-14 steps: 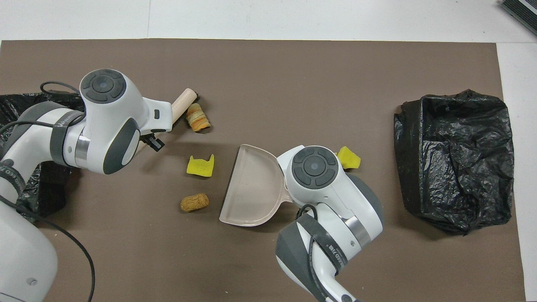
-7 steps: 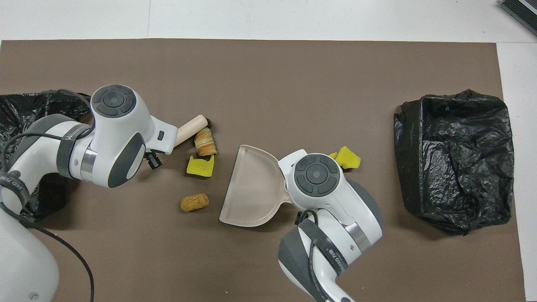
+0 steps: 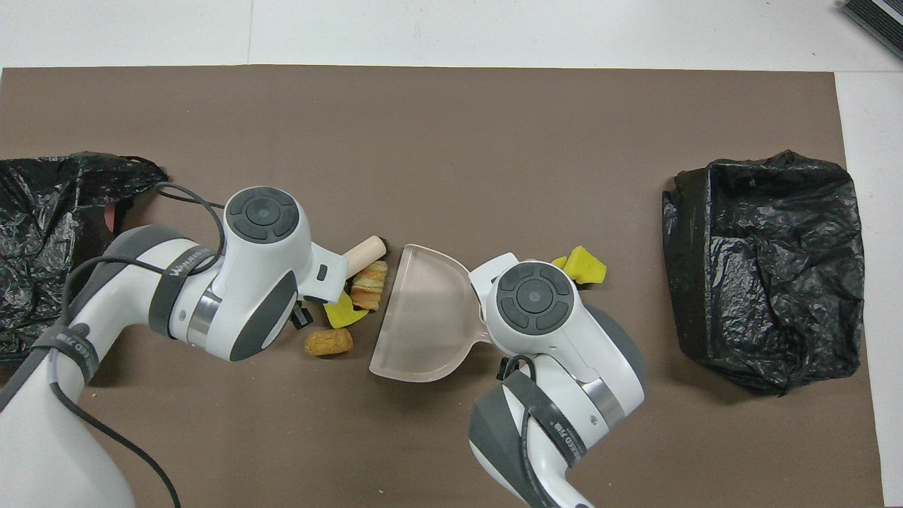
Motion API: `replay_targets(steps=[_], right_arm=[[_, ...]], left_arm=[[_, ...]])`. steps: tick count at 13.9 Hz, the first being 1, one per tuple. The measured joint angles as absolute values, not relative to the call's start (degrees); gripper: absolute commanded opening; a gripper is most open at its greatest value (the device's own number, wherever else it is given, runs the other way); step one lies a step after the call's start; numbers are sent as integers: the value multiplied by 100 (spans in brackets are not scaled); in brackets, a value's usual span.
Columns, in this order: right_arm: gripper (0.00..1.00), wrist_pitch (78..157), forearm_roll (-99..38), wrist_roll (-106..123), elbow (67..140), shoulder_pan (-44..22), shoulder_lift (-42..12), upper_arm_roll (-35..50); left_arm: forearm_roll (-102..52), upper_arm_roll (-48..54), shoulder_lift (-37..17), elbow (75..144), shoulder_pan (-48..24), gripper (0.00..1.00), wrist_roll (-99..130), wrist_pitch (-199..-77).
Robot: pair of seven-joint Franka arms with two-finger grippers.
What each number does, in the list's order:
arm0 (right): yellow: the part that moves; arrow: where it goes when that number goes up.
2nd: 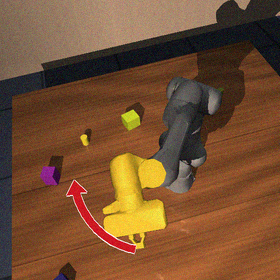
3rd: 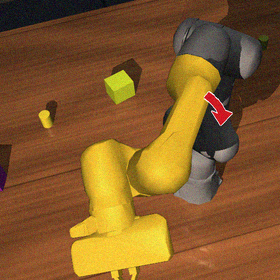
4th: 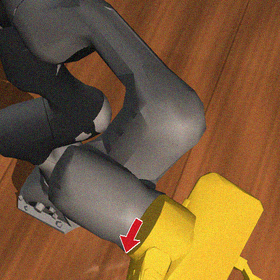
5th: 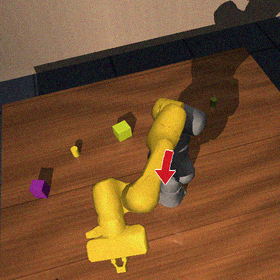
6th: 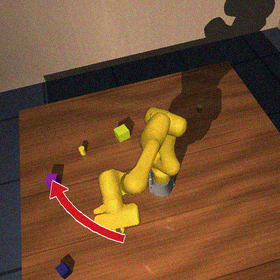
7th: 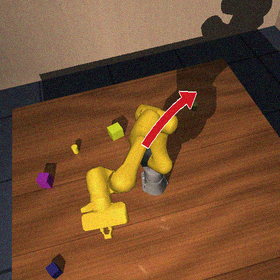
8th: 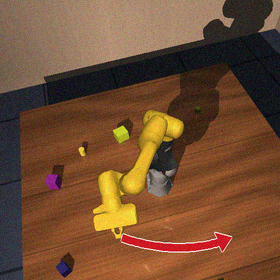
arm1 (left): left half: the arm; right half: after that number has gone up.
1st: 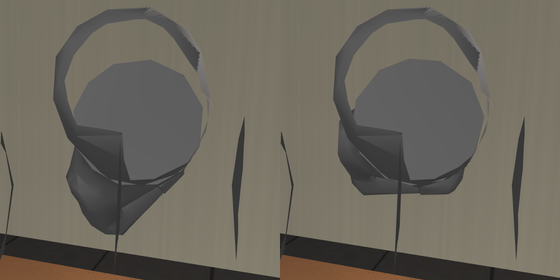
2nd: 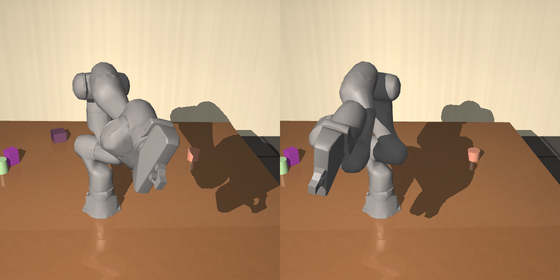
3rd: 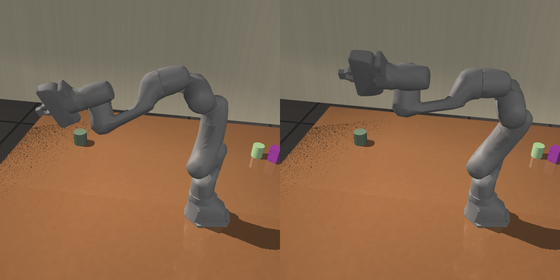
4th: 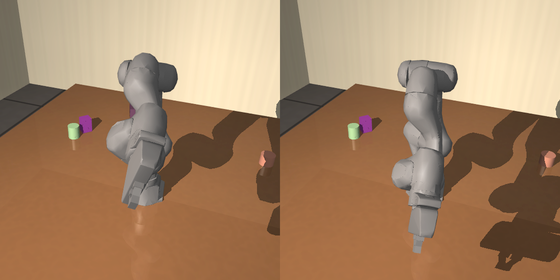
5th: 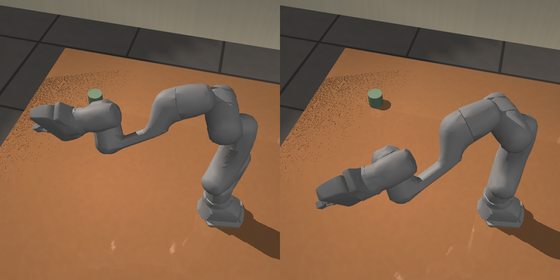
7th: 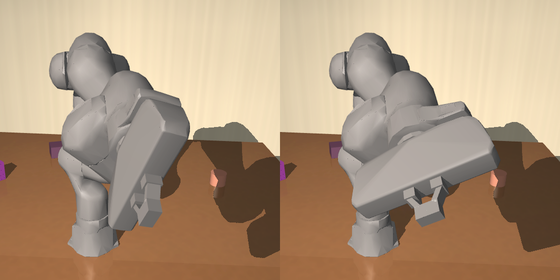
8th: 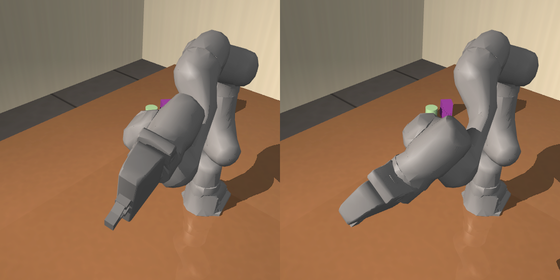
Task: Sweep and dump trash in bin
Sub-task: 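Sweep the rolls and sponge into the dustpan with the left gripper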
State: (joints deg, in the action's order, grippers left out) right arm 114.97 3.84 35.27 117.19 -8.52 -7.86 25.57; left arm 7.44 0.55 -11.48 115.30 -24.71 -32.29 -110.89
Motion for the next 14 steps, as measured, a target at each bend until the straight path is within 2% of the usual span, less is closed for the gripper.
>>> replay_targets(steps=[6, 14], right_arm=[[0, 11497, 381, 3527, 11739, -852, -779, 2551], [0, 11564, 380, 4247, 11855, -851, -711, 2542]], left_arm=[[445, 70, -949, 11558, -3404, 0, -2018, -10678], [435, -107, -380, 11393, -3237, 0, -34, -9424]])
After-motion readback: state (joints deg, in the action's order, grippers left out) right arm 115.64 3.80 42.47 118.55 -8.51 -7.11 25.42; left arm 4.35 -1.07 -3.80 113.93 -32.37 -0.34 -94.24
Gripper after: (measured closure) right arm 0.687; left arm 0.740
